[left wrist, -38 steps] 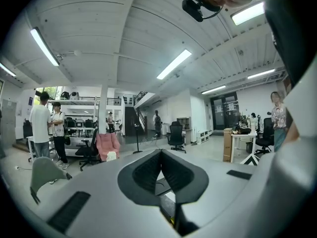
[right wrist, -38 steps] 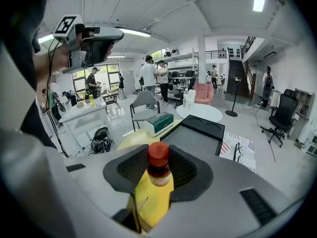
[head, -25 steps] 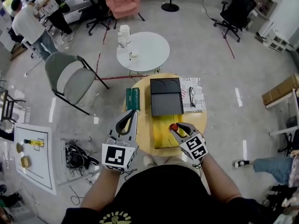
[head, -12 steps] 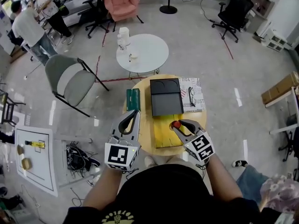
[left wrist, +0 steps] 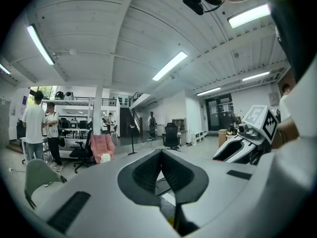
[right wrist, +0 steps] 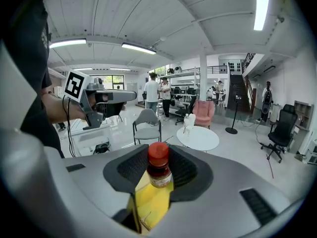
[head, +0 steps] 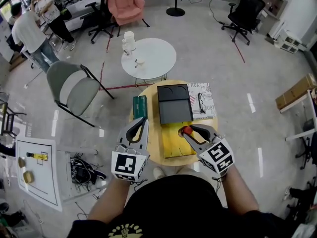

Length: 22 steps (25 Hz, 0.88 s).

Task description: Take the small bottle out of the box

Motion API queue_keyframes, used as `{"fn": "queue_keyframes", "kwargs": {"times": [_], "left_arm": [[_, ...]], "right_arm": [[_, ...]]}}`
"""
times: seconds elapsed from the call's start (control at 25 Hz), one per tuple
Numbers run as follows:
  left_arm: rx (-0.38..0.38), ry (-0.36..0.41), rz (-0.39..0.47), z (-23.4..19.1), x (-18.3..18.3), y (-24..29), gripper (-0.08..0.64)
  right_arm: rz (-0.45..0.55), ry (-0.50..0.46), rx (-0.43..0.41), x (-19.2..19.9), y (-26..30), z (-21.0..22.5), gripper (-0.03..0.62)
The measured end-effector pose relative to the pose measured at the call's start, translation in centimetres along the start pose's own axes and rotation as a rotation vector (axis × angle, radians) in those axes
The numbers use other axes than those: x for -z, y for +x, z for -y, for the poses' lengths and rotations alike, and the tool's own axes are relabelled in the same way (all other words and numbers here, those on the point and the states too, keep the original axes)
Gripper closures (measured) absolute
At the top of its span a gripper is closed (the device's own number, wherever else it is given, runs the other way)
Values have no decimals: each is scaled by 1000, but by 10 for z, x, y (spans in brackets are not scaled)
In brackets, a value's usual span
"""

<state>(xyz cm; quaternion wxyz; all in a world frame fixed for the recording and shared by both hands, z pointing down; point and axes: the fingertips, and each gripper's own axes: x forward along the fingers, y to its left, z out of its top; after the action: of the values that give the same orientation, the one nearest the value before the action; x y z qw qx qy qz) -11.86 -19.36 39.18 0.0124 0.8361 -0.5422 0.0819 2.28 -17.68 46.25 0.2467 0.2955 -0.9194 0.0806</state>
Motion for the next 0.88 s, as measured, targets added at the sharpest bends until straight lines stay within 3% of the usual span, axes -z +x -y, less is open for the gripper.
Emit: {"fn": "queue_keyframes", "kwargs": {"times": [0.88], "left_arm": [[17, 3, 1, 2, -6, -4, 546]], "right_arm": [[83, -26, -7, -68, -38, -11, 449]]}}
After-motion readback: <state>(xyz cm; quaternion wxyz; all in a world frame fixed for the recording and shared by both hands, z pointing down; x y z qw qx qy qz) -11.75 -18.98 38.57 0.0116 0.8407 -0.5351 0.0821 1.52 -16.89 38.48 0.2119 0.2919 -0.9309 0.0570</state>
